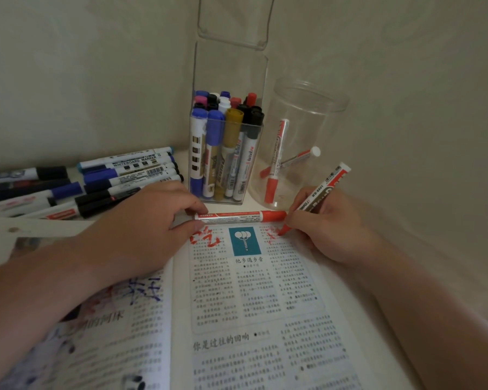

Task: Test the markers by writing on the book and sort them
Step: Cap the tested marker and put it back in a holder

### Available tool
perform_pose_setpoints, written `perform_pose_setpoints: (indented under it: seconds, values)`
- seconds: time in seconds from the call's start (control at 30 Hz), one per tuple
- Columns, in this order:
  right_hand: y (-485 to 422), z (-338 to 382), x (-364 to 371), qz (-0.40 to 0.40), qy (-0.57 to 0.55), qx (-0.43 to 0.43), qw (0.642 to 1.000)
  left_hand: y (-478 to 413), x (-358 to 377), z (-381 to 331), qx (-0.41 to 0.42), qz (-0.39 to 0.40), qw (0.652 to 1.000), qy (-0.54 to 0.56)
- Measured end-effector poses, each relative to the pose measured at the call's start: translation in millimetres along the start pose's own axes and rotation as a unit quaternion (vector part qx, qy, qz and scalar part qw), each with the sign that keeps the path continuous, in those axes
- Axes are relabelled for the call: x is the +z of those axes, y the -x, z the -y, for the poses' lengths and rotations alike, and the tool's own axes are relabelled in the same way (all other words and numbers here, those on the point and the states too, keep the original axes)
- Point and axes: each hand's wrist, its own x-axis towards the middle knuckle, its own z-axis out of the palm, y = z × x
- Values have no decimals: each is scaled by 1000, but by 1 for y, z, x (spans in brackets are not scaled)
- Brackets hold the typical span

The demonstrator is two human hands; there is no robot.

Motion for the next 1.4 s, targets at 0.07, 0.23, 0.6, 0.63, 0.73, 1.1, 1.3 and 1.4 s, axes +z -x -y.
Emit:
perform_pose_setpoints:
  seconds: [0.07, 0.23, 0.6, 0.63, 0.73, 1.1, 1.3, 1.4]
  values:
    - [-2, 0, -1, -14, 20, 0, 1000, 0, 0, 0, 0, -1, 1000, 1]
    - [4, 6, -1, 45, -28, -15, 999, 0, 0, 0, -2, -1, 1000, 0]
    - [3, -1, -3, -1, -31, -16, 999, 0, -1, -2, -5, 4, 1000, 1]
    - [4, -2, -4, -12, -64, -13, 998, 1, -1, -2, -7, 5, 1000, 2]
    - [10, -6, -5, -41, -155, -37, 986, 2, -2, -3, -16, 9, 1000, 8]
    - [1, 88, 0, 73, -177, -140, 972, 7, -15, -12, -62, -5, 992, 108]
    - [1, 91, 29, 24, -287, -180, 940, 15, -22, -15, -29, -33, 972, 229]
    - [13, 76, 42, -68, -196, -232, 950, 16, -23, -19, -10, 1, 969, 247]
